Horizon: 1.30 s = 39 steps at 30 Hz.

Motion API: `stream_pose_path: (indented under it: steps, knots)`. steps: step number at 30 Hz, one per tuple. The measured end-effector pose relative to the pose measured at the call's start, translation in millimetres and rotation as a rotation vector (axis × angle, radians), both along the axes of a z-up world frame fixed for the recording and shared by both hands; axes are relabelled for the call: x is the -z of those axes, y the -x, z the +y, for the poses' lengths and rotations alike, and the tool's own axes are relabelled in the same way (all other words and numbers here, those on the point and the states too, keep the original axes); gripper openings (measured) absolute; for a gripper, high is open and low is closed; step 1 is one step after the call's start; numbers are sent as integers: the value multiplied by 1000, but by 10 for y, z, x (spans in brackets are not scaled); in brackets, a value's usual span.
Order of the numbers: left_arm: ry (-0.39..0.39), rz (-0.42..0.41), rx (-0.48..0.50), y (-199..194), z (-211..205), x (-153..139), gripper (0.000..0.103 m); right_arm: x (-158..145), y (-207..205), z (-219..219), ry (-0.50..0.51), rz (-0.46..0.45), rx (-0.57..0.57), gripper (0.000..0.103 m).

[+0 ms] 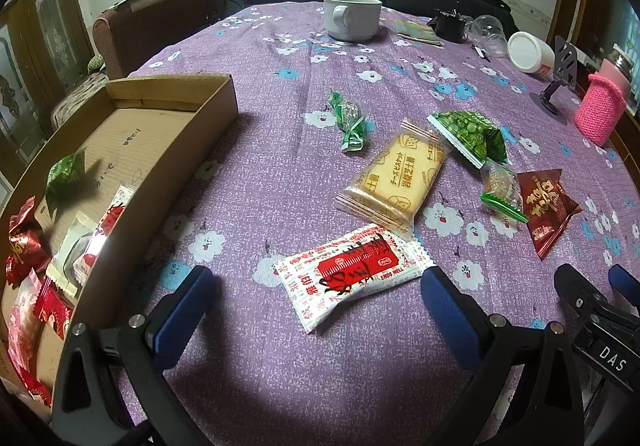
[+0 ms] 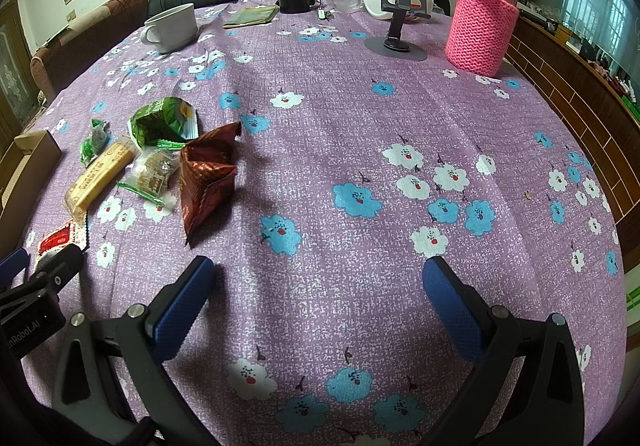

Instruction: Organize snacks

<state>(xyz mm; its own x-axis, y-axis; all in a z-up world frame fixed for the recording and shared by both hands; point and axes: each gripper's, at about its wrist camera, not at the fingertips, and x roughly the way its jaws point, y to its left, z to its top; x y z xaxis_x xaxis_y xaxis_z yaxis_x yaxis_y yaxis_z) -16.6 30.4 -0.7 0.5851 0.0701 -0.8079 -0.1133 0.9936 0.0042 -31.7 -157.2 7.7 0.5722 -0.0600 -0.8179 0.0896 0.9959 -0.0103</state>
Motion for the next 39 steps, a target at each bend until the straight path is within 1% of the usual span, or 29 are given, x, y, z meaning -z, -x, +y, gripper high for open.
stream_pose_path:
  steps: [39]
  knots:
    - [3,-1,6,5,-3,7,102,-2,3,-4,-1,-2,5,103]
